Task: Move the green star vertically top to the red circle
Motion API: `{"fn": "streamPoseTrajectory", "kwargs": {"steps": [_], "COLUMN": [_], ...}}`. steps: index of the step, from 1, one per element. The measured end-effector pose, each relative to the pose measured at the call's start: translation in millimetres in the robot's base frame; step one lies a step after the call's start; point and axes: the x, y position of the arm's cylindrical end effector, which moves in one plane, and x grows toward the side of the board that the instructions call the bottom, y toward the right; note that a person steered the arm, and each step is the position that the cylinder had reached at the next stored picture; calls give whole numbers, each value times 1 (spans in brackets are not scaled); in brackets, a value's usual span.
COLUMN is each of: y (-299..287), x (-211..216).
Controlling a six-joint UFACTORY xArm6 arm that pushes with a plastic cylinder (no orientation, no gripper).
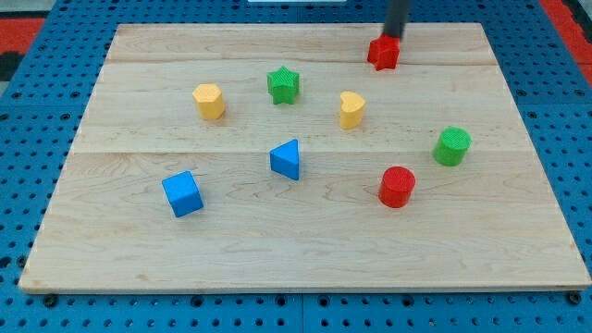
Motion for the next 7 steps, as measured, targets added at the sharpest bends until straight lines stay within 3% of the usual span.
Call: {"fn": "streamPoseTrajectory", "kwargs": {"steps": [1,2,3,5,6,7], "y": [-79,-141,-165,-135,-185,-142], "x": [-4,29,84,71,70,101]}}
